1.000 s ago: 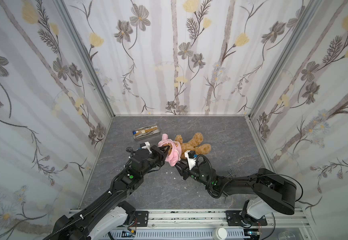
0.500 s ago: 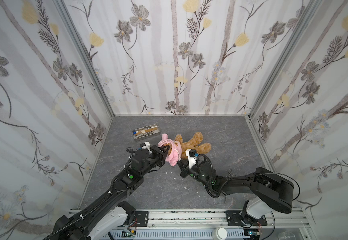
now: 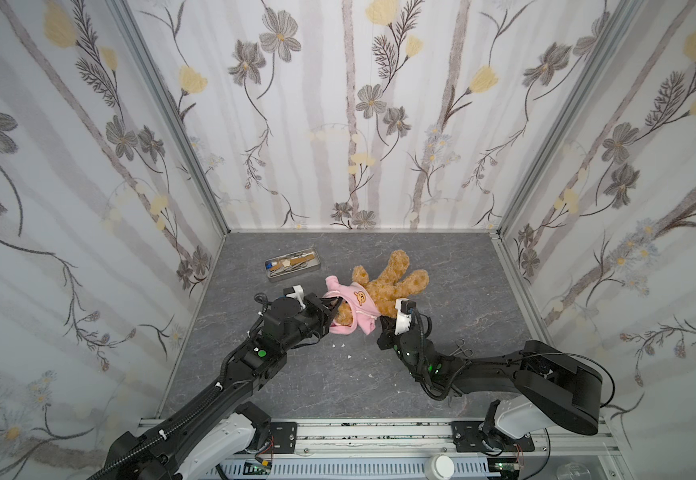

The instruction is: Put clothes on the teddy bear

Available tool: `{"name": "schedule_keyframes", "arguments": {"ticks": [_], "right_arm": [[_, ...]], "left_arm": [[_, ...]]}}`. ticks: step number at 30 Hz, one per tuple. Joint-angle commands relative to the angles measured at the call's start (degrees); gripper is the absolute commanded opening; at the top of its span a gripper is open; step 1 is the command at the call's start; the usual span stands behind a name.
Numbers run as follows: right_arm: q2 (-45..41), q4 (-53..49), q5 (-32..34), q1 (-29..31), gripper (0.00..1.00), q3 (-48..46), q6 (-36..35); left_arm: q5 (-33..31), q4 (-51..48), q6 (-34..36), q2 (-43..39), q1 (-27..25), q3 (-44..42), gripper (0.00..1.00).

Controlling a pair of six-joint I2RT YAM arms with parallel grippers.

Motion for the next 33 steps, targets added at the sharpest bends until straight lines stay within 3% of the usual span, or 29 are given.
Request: {"name": "schedule_keyframes", "arguments": {"ticks": [1, 6, 14, 16, 17, 20, 22, 28, 33], "right_arm": [[-1.0, -6.9, 7.1, -2.1, 0.0, -2.1, 3.2], [-4.1, -8.8, 6.4, -4.4, 0.0, -3.6, 3.1], [-4.3, -11.4, -1.0, -8.4, 0.0, -4.3, 3.3], [-4.1, -7.8, -6.7, -8.4, 0.0, -5.2, 0.7], [-4.3, -6.9, -10.0, -8.4, 0.05, -5.7, -0.3], [-6.6, -8.1, -19.1, -8.4, 0.34, -6.4, -4.1], [-10.0, -12.6, -25.6, -8.5, 0.43, -6.0, -7.1], [-22.9, -31.4, -43.4, -9.7, 0.49, -0.5, -13.4], [-23.0, -29.5, -59.8, -18.9, 0.47, 4.9, -5.7]], "left_arm": [[0.9, 1.6, 4.2, -0.7, 1.2, 1.1, 0.0], [4.8, 0.9, 10.1, 0.3, 2.8, 0.8, 0.0], [9.9, 1.6, 22.6, 4.6, 5.2, 0.3, 0.0], [11.1, 3.3, 26.4, 6.7, 5.2, 0.3, 0.0], [11.1, 3.8, 29.0, 7.7, 5.2, 0.4, 0.0], [9.5, 5.2, 39.7, 9.9, 5.2, 1.0, 0.0], [7.8, 7.0, 46.5, 10.4, 5.2, 0.7, 0.0], [11.2, 19.3, 63.8, 9.1, 5.2, -3.6, 0.0], [19.7, 19.9, 81.4, 5.9, 5.0, -6.2, 0.0]]}}
